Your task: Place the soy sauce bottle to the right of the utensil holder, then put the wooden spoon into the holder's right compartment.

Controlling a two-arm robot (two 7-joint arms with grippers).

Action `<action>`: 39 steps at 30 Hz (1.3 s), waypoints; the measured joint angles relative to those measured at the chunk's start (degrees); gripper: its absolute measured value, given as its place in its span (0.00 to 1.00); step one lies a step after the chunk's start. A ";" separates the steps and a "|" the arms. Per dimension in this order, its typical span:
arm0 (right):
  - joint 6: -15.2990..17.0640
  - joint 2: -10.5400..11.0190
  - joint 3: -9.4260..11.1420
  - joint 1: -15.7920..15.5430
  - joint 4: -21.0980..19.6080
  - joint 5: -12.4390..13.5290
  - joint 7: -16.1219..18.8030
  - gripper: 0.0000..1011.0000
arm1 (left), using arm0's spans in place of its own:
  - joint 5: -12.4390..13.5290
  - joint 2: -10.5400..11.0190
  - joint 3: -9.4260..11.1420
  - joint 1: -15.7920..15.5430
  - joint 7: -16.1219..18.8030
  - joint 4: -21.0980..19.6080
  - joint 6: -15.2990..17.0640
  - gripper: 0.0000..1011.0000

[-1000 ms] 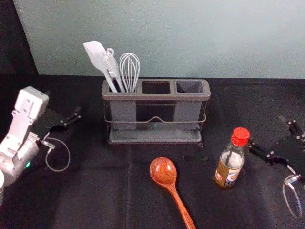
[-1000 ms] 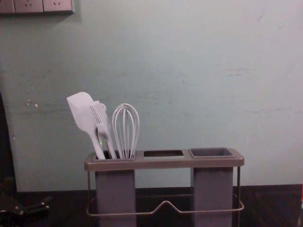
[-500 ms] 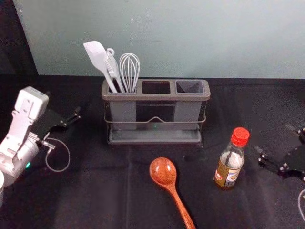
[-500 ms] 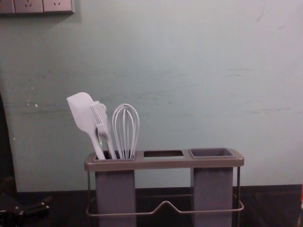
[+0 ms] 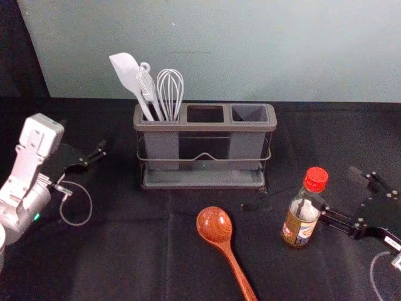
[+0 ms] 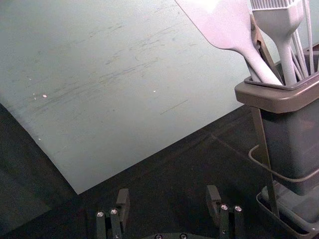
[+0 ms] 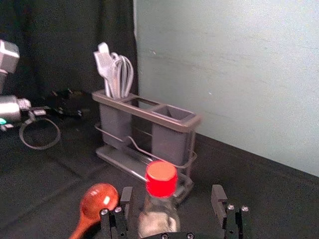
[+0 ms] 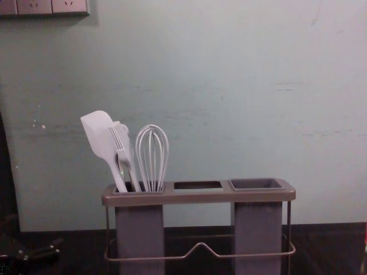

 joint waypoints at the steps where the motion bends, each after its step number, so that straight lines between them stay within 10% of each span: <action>1: -0.12 -0.36 -0.30 0.39 0.22 0.18 0.42 0.99 | 0.00 0.00 0.00 0.00 0.00 0.00 0.00 0.99; 15: -2.25 -9.08 -6.01 9.13 7.96 -3.78 2.92 0.99 | 0.00 0.00 0.00 0.00 0.00 0.00 0.00 0.99; 39: -3.99 -14.57 -4.51 9.50 10.53 -5.82 4.56 0.90 | 0.00 0.00 0.00 0.00 0.00 0.00 0.00 0.99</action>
